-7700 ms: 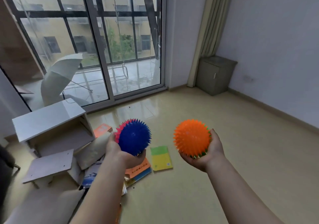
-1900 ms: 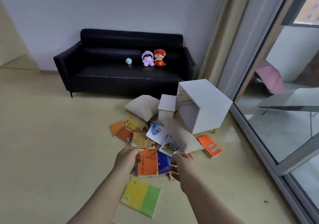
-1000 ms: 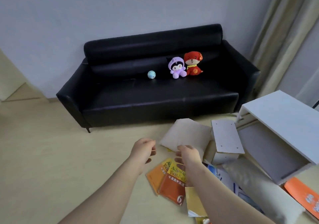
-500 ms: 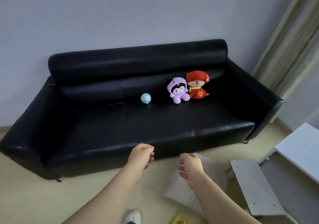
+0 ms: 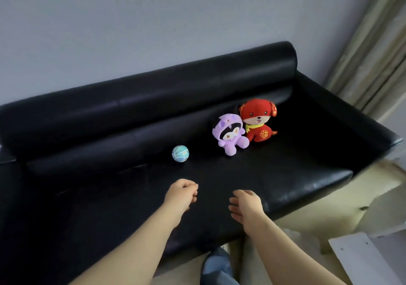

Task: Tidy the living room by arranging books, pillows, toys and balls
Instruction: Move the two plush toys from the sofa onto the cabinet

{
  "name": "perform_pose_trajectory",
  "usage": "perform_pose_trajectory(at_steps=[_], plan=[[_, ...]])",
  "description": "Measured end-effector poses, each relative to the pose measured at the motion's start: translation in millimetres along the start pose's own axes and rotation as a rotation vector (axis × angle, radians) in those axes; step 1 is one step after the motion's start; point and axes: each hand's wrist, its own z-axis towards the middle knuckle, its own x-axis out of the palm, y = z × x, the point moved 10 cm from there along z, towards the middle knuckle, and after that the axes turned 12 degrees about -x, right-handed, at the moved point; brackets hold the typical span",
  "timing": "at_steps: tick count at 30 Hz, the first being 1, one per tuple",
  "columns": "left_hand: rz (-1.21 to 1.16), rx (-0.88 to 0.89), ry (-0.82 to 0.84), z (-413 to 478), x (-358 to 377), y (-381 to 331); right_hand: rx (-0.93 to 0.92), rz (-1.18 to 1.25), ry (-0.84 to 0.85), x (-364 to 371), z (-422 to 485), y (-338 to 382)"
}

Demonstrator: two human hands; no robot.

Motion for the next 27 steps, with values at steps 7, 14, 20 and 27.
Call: perform_pose_trajectory(at_steps=[7,14,20,27], plan=[[0.105,0.006,0.016,142,77,-146,0.025,-0.026,-0.04,18,172,93],[0.553,0.093,-0.16,255,129,-244,0.023,-0.119,-0.07,12,310,163],[0.769,0.045,-0.184,321,157,-270,-0.126,-0.277,0.056,37,395,217],[0.816,-0.083,-0.087,390,171,-254,-0.539,-1.345,0.123,59,470,277]])
